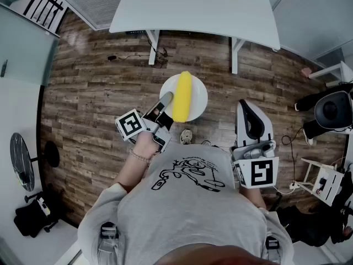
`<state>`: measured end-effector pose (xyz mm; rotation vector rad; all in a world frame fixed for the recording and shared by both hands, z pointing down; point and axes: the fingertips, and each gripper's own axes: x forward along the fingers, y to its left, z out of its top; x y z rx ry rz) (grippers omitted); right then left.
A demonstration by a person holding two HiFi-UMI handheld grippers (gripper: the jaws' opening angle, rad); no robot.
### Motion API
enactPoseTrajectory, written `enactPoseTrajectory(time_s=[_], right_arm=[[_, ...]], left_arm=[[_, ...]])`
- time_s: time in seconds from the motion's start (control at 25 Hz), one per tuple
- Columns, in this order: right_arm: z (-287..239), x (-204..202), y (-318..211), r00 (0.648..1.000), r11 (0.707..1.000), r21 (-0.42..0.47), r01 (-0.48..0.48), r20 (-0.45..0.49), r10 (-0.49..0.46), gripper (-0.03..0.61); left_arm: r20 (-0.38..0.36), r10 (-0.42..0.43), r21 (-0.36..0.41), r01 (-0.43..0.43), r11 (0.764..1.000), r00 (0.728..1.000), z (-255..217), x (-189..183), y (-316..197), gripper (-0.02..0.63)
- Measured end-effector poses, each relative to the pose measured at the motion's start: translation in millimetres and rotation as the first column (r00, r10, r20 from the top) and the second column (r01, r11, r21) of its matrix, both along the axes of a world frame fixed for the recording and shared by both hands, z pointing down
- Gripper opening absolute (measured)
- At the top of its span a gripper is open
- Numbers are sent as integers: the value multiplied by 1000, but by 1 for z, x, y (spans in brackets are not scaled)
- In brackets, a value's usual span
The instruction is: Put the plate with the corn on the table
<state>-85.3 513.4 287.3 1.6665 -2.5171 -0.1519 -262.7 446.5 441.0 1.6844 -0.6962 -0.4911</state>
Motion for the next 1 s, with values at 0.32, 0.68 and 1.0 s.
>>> enactPoseTrajectory(time_s=[0.32,0.68,1.0], right_arm=[[3,-11,-8,999,1000,-5,-5,33,5,6],[8,-10,-19,998,999,-17,-31,55,32,7],[9,12,-56,996,1000,-10,-29,80,30,6]], left_arm=[[-6,6,4,-6,1000,1000,0,-9,-5,35],[-5,4,-13,-4,1000,1000,6,-14,-19,35],[-17,-5,-9,5,1000,1000,4,8,-61,35]])
